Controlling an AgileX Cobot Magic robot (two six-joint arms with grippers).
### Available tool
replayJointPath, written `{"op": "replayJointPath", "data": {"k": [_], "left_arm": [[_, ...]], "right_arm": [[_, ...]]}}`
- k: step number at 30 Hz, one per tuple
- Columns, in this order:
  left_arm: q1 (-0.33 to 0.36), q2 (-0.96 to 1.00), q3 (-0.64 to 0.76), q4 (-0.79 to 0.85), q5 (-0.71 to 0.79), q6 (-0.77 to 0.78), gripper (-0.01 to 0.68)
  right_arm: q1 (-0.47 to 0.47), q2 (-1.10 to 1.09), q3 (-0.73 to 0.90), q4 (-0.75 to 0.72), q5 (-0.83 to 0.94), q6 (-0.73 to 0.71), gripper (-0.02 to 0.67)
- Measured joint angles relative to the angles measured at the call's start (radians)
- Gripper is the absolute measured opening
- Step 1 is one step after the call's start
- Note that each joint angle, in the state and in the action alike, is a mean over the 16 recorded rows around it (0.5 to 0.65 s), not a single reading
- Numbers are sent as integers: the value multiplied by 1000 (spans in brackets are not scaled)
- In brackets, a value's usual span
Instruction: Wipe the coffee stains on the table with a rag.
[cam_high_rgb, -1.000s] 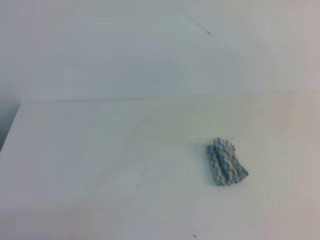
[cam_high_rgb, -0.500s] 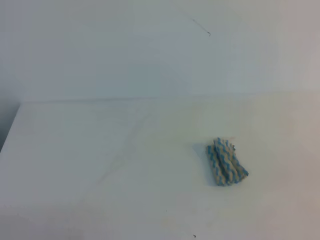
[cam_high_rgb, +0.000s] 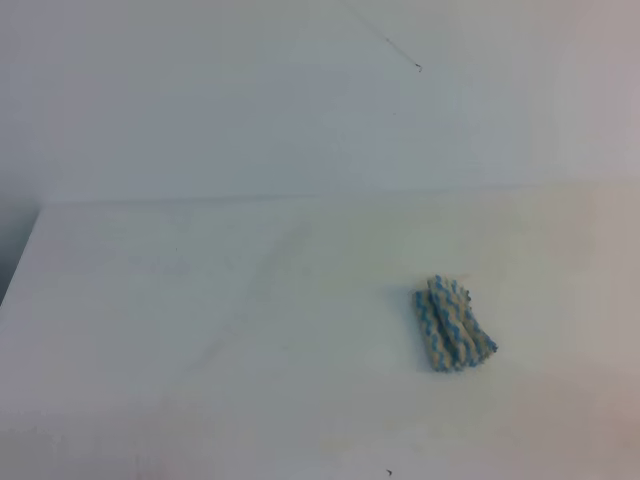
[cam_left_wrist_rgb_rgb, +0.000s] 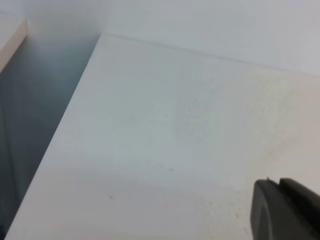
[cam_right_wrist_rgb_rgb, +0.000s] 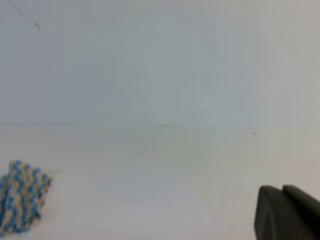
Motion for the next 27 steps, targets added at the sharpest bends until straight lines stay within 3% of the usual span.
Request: {"op": "replayJointPath", "data": {"k": [5, 19, 27], "left_arm": [[0, 3, -3, 0, 1, 0, -1], [0, 5, 11, 0, -4, 0, -1], [0, 3, 17, 0, -5, 0, -1]], "right_arm": [[0, -6, 11, -24, 76, 51, -4], [-1, -6, 12, -352, 168, 410, -4], [25, -5, 8, -391, 170, 398, -4]]}}
